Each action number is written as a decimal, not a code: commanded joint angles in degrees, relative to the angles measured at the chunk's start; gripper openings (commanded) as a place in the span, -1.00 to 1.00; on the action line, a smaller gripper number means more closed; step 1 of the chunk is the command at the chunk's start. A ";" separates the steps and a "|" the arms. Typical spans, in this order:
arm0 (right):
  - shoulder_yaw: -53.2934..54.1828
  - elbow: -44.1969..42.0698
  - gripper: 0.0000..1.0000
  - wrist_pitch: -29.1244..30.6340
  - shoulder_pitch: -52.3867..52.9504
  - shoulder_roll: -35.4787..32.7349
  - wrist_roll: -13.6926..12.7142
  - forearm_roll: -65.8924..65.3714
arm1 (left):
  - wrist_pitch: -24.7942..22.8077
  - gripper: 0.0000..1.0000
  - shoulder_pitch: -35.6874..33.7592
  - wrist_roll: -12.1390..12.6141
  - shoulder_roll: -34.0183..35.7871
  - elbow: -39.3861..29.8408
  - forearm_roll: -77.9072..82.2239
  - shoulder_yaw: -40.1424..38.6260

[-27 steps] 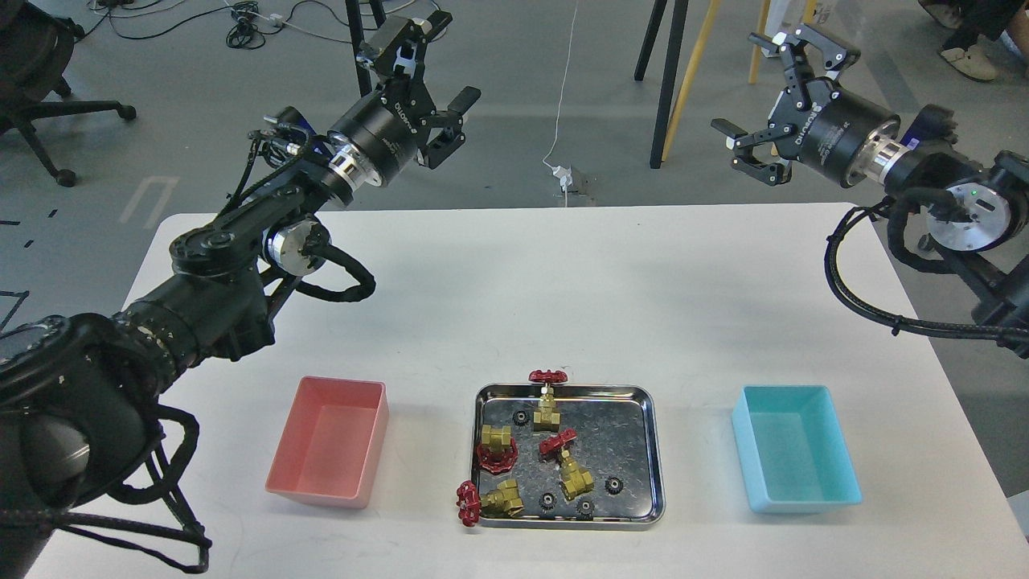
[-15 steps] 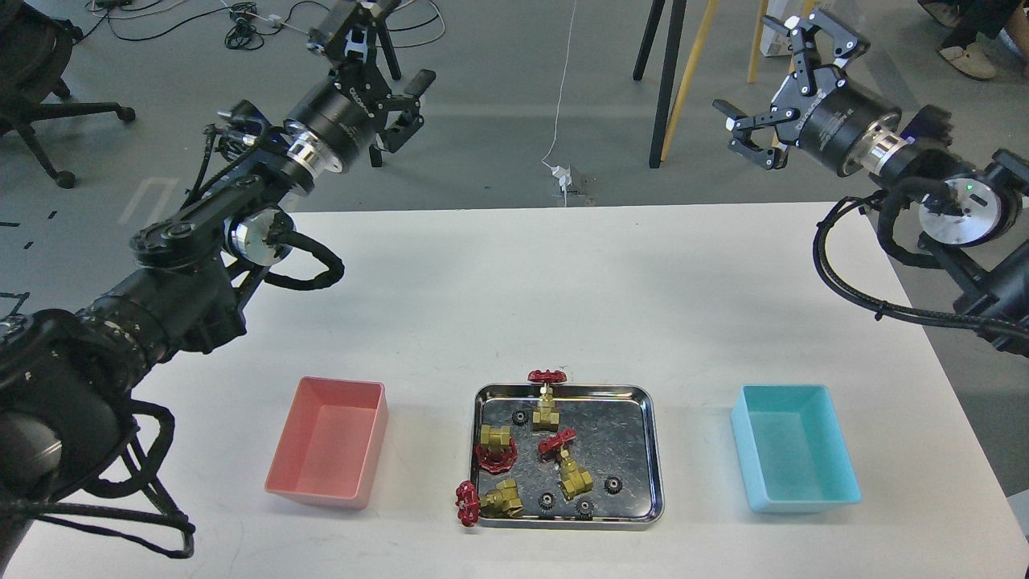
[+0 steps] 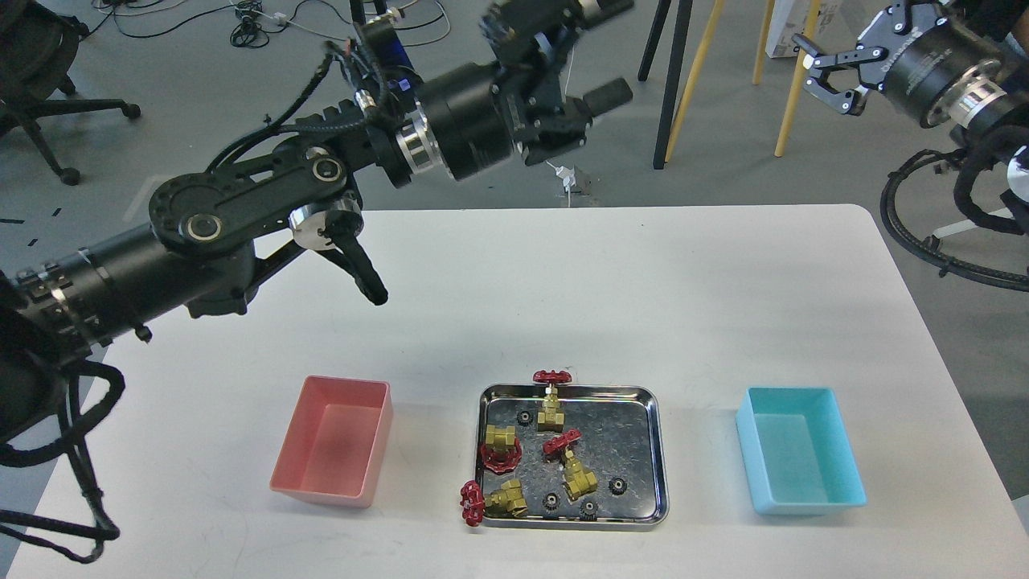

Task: Place valve in pink box and gear in blue box
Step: 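Move the left gripper down toward the metal tray of valves, then lower the left gripper onto a brass valve with red handwheel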

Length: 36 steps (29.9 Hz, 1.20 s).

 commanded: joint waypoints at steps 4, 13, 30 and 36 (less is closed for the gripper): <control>0.38 -0.03 0.99 -0.01 -3.79 -3.08 -0.78 -0.01 | 12.34 0.99 -22.49 0.02 -1.29 -9.62 1.53 37.32; 0.74 -0.82 0.99 -0.01 -6.87 -3.17 -0.51 -0.01 | 47.04 0.99 -39.66 0.02 -18.35 -30.57 4.17 73.71; 0.65 -2.22 0.99 -0.01 2.70 -0.10 -3.93 -0.18 | 47.04 0.98 -24.99 0.02 -18.35 -27.57 3.82 83.07; 0.65 -4.43 0.99 -0.01 5.70 3.69 -5.61 -0.27 | 47.04 0.98 -21.47 0.02 -18.35 -26.00 3.64 83.50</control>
